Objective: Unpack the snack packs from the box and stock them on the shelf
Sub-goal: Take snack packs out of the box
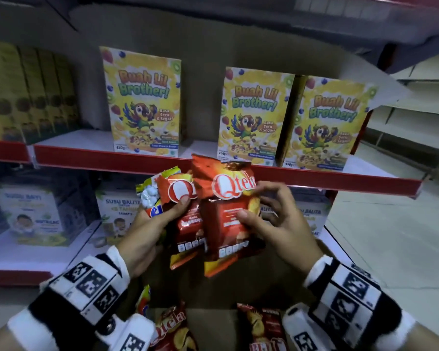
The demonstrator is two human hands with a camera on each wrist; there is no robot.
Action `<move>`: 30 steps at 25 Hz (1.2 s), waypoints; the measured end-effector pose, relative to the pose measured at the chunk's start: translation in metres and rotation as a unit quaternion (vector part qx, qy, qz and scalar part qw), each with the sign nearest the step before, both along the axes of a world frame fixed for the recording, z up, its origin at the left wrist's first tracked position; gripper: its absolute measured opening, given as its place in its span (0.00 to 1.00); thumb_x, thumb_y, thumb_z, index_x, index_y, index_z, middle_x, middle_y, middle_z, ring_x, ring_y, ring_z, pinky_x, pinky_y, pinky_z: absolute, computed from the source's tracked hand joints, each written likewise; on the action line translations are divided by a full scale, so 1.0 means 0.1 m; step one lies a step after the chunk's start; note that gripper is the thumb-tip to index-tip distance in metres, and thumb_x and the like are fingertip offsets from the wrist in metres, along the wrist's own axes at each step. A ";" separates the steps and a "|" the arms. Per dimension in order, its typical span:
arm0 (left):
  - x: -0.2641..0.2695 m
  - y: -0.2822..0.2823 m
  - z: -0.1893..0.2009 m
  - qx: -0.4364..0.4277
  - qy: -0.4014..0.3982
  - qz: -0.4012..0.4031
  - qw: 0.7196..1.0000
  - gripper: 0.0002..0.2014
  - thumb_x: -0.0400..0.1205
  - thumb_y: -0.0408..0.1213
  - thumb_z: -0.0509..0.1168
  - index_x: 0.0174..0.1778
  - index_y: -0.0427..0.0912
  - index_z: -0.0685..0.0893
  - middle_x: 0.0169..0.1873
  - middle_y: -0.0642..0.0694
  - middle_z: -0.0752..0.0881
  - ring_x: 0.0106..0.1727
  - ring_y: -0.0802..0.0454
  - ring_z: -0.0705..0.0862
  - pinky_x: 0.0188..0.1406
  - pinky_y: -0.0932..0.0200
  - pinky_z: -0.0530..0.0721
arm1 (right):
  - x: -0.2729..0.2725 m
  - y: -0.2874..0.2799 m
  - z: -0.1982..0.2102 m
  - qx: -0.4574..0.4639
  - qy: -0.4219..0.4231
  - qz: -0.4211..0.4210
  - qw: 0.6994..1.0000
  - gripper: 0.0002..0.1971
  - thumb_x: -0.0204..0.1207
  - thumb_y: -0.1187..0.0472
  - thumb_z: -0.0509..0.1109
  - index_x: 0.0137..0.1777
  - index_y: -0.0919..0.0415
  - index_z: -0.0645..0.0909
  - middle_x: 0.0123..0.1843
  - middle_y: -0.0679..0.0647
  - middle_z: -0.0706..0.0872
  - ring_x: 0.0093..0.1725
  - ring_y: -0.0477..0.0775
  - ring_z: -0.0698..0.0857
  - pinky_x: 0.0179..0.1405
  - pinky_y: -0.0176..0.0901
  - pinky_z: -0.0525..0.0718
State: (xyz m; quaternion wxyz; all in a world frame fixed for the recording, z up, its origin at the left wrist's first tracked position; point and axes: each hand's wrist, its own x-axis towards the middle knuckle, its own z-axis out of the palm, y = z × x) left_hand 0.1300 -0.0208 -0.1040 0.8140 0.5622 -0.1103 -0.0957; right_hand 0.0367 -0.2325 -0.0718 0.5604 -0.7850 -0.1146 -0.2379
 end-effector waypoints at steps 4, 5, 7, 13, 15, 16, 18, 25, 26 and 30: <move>-0.03 -0.04 0.05 -0.004 -0.033 -0.003 0.999 0.22 0.64 0.45 0.76 0.55 0.52 0.85 0.46 0.51 0.93 0.44 0.56 0.92 0.29 0.64 0.87 | 0.12 -0.04 -0.01 0.173 0.184 0.039 0.967 0.57 0.45 0.53 0.88 0.77 0.47 0.64 0.65 0.53 0.85 0.62 0.57 0.86 0.63 0.58 0.83; -0.03 -0.03 0.07 -0.003 -0.039 0.002 0.999 0.24 0.64 0.45 0.76 0.58 0.51 0.84 0.48 0.50 0.92 0.46 0.54 0.92 0.31 0.63 0.87 | 0.11 -0.07 0.01 0.198 0.207 0.061 0.956 0.53 0.45 0.56 0.89 0.74 0.53 0.70 0.61 0.56 0.88 0.59 0.58 0.88 0.60 0.57 0.85; 0.00 -0.01 0.09 -0.008 -0.053 0.015 0.998 0.27 0.65 0.44 0.76 0.61 0.49 0.83 0.51 0.49 0.92 0.49 0.52 0.91 0.36 0.61 0.89 | 0.08 -0.09 0.07 0.201 0.223 0.070 0.951 0.41 0.46 0.60 0.89 0.64 0.59 0.79 0.54 0.58 0.91 0.53 0.59 0.90 0.48 0.51 0.89; -0.05 -0.02 0.13 0.004 -0.065 -0.017 0.998 0.29 0.63 0.49 0.76 0.62 0.49 0.83 0.52 0.47 0.91 0.52 0.48 0.91 0.40 0.59 0.89 | 0.02 -0.14 0.15 0.243 0.233 0.093 0.937 0.33 0.55 0.63 0.82 0.63 0.62 0.79 0.52 0.62 0.91 0.46 0.62 0.91 0.39 0.48 0.89; -0.09 -0.03 0.14 0.021 -0.080 -0.024 0.996 0.33 0.63 0.49 0.77 0.65 0.49 0.81 0.54 0.47 0.91 0.53 0.49 0.90 0.45 0.56 0.89 | 0.01 -0.10 0.13 0.250 0.235 0.109 0.933 0.30 0.57 0.63 0.80 0.63 0.62 0.79 0.52 0.63 0.91 0.46 0.62 0.91 0.39 0.49 0.89; -0.10 -0.03 0.15 0.024 -0.084 -0.025 0.996 0.35 0.62 0.49 0.77 0.67 0.49 0.79 0.54 0.48 0.91 0.54 0.49 0.90 0.46 0.56 0.89 | 0.01 -0.08 0.13 0.254 0.234 0.115 0.931 0.28 0.58 0.64 0.79 0.62 0.61 0.80 0.52 0.62 0.91 0.45 0.61 0.91 0.39 0.48 0.89; -0.10 -0.02 0.16 0.018 -0.081 -0.026 0.996 0.35 0.62 0.47 0.77 0.68 0.49 0.78 0.54 0.47 0.91 0.53 0.49 0.90 0.43 0.58 0.89 | 0.00 -0.06 0.12 0.262 0.233 0.128 0.928 0.27 0.60 0.64 0.77 0.62 0.62 0.80 0.52 0.63 0.91 0.45 0.62 0.91 0.38 0.48 0.89; -0.10 -0.02 0.19 0.037 -0.072 -0.031 0.996 0.35 0.63 0.47 0.75 0.68 0.52 0.76 0.54 0.50 0.91 0.51 0.53 0.90 0.38 0.62 0.88 | 0.07 -0.08 0.12 0.243 0.241 0.122 0.932 0.30 0.60 0.63 0.80 0.65 0.59 0.78 0.55 0.61 0.90 0.51 0.63 0.90 0.42 0.49 0.89; -0.10 -0.03 0.22 0.039 -0.070 -0.037 0.996 0.36 0.63 0.47 0.74 0.70 0.51 0.75 0.55 0.50 0.90 0.52 0.54 0.90 0.39 0.62 0.88 | 0.09 -0.07 0.14 0.239 0.235 0.116 0.935 0.31 0.60 0.63 0.80 0.65 0.59 0.78 0.55 0.61 0.90 0.51 0.62 0.90 0.43 0.49 0.89; 0.00 -0.05 0.45 0.034 -0.049 -0.053 0.997 0.39 0.63 0.44 0.74 0.73 0.49 0.72 0.56 0.48 0.89 0.50 0.55 0.90 0.35 0.64 0.89 | 0.21 -0.09 0.31 0.232 0.223 0.088 0.943 0.34 0.59 0.60 0.81 0.67 0.59 0.77 0.55 0.59 0.91 0.51 0.62 0.91 0.43 0.49 0.88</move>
